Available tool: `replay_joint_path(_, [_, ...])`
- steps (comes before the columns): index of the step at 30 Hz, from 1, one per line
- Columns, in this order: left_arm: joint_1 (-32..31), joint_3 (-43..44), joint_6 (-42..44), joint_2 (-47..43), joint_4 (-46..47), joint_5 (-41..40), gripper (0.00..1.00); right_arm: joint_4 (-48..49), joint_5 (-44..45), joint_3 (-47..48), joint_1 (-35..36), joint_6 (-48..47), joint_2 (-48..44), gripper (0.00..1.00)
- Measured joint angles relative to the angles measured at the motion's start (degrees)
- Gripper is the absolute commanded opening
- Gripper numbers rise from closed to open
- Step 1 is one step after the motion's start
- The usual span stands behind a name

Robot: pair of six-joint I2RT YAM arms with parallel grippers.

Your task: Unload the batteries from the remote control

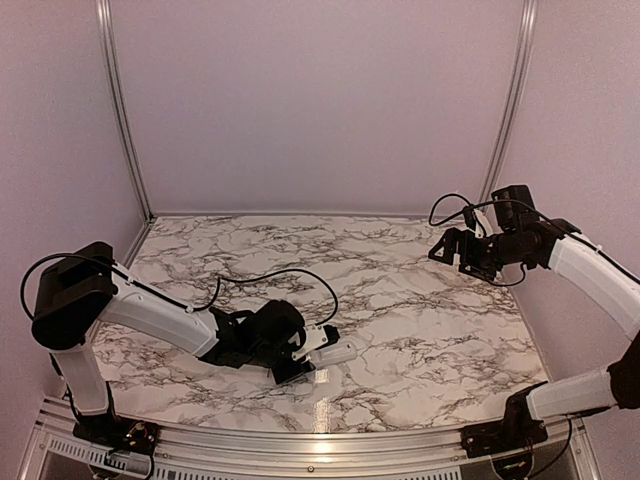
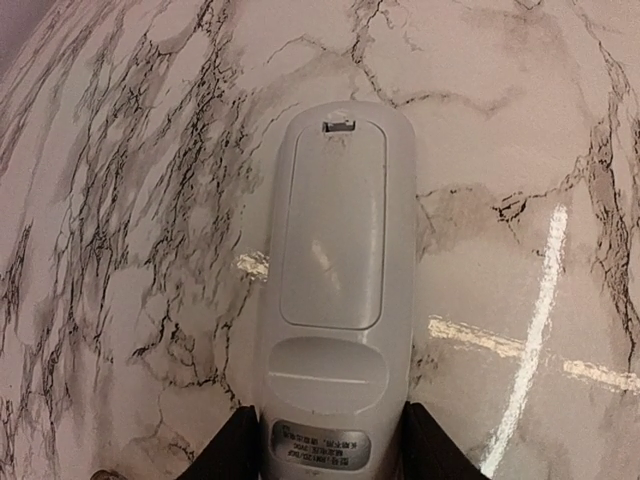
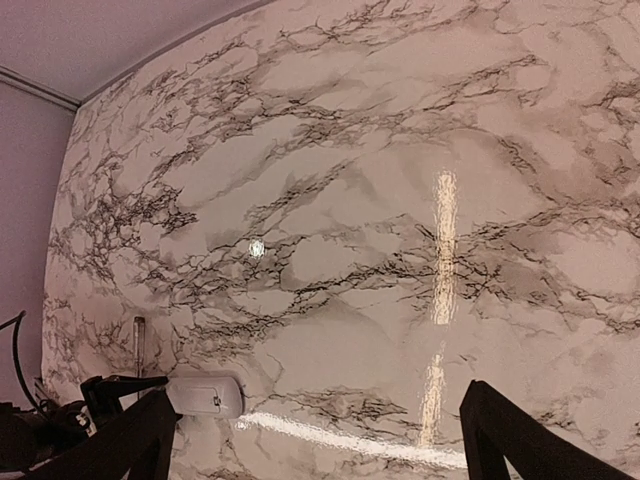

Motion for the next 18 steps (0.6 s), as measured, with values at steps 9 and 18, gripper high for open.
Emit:
replay_joint_path(9, [0.1,1.0,1.1,-1.2,-3.4,-2.8,0.41,0.0,0.1,-0.6,3.5,0.7,0.5,0.98])
replay_joint_path(18, [0.1,2.7,1.4,-6.0,-7.0,-3.6,0.41,3.5,-2.3,-1.5,11.7,3.2,6.6,0.98])
